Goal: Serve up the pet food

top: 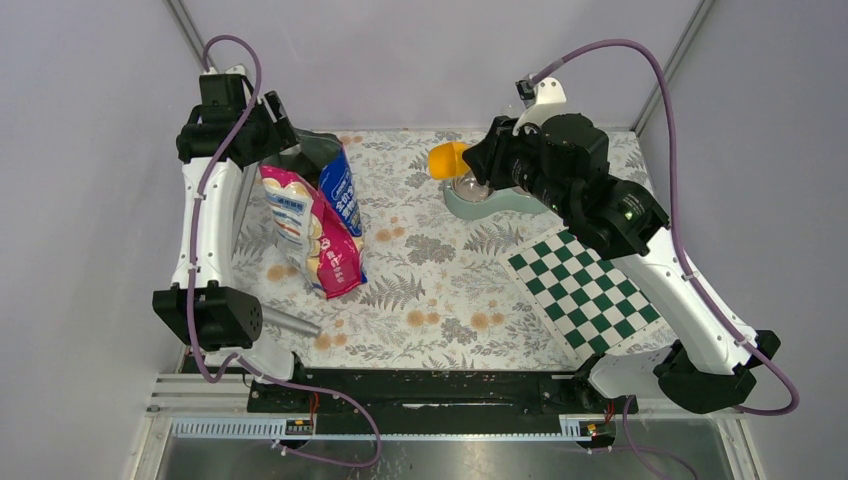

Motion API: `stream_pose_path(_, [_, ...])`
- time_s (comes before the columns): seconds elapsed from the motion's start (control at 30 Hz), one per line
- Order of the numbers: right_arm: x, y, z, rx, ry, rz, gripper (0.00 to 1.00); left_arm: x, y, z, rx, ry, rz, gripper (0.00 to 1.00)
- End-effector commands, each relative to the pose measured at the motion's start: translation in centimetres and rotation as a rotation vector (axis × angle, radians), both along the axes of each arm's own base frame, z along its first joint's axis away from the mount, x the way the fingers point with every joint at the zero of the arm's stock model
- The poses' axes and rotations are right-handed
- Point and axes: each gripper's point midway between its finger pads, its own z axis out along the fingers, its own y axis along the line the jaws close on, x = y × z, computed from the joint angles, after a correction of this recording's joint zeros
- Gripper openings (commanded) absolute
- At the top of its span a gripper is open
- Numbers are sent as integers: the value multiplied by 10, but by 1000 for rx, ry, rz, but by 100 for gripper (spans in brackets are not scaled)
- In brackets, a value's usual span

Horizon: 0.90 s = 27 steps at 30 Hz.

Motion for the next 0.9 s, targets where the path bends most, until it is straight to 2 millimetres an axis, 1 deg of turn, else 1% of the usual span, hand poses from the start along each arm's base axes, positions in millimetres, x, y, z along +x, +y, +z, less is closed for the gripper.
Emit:
stream_pose_path(0.0, [-1,3,19,74,-36,15,0,12,4,46,28,-171,26,70])
stream_pose_path(0.1, [-2,2,19,80,-32,14,0,9,12,40,57,-136,49,69])
stream_pose_path(0.2, [-4,2,17,84,-25,16,0,-2,27,39,133,-109,100,63])
stream_pose_path(0.3, [-5,3,15,87,-18,25,0,-15,39,35,201,-85,120,61])
stream_pose_path(0.33, [-6,4,14,87,-14,30,0,-20,40,32,215,-72,120,61])
stream_pose_path(0.47, [-8,6,12,91,-5,44,0,-36,47,7,250,7,127,60])
stream_pose_path(0.53, [-10,7,11,90,2,53,0,-45,53,0,260,36,147,57])
stream_pose_path(0.63, [-12,10,8,88,16,68,0,-53,62,-5,250,52,182,36])
stream_pose_path(0.67, [-12,10,7,89,22,70,0,-55,64,-6,235,52,193,32])
stream_pose_path(0.77, [-15,11,3,94,38,78,0,-53,62,-3,185,28,185,25])
stream_pose_path(0.8, [-15,11,2,94,40,81,0,-51,60,-1,173,17,178,20])
stream_pose_path(0.83, [-16,11,1,93,41,83,0,-48,56,2,160,5,164,12])
stream_pose_path(0.87, [-16,11,1,93,41,82,0,-44,52,5,140,-9,145,2])
